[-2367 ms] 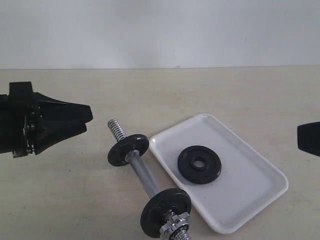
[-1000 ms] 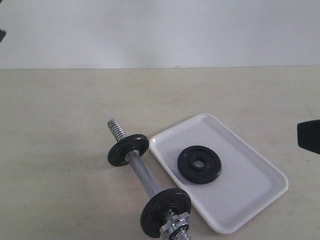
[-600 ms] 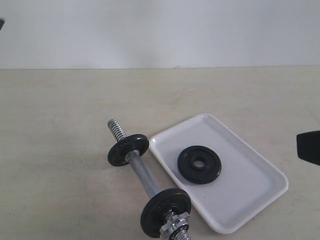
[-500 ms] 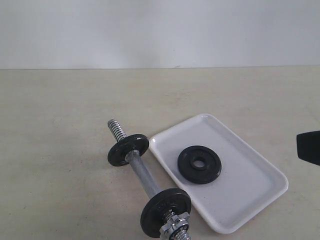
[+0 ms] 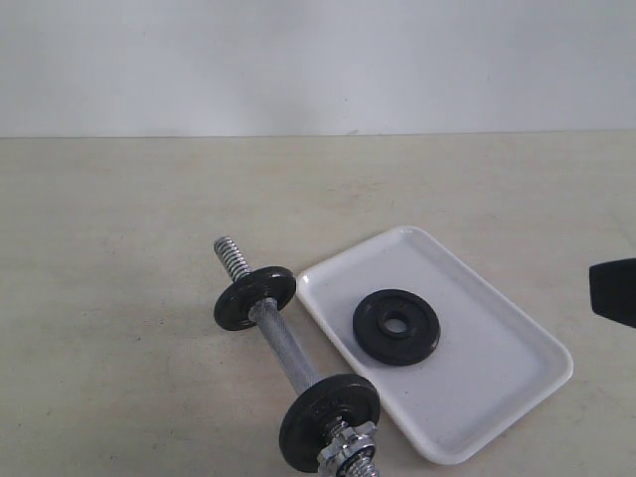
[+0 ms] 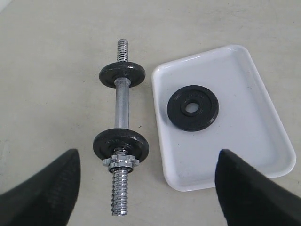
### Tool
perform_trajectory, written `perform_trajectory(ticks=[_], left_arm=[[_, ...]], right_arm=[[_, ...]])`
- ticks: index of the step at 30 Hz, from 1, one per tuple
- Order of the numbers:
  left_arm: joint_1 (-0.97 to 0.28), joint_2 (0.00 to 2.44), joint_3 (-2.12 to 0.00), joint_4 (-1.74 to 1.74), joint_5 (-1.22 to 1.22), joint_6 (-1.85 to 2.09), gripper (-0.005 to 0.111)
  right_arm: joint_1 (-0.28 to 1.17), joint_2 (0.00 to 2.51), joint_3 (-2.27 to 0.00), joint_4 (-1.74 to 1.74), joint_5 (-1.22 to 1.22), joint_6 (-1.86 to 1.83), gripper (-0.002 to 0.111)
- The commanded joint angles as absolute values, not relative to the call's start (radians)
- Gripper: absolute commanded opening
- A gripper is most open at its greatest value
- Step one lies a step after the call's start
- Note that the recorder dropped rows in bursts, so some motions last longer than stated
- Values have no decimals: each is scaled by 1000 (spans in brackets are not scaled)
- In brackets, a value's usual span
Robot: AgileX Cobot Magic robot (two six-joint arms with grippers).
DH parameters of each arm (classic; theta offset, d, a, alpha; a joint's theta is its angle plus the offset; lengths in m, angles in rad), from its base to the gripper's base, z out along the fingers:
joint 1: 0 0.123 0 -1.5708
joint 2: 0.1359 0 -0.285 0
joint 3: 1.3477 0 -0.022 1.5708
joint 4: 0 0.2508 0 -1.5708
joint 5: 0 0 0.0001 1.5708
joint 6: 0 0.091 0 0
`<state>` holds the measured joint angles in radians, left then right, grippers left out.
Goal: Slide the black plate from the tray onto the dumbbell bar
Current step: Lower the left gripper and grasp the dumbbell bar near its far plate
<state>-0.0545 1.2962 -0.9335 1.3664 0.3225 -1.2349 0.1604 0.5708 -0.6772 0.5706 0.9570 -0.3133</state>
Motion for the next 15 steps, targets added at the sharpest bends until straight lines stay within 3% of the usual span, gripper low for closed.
perform_trajectory(ticks=[1,4,11,13,15], left_arm=[[-44,1341,-930,809,254,-1395,6],[-124,1407,-868,312,112,-1147,7],[-469,1615,-867,382,113,-405,7],[-512,1645,-894,382,174,-401,7],[-522,1669,-952,292,464,-443,7]], right_arm=[[160,571,-675,572,967,-323,70],[160,571,-675,572,967,-323,70],[160,571,-675,572,965,-325,70],[160,571,-675,572,970,-325,70],[160,571,-675,572,972,-325,70]])
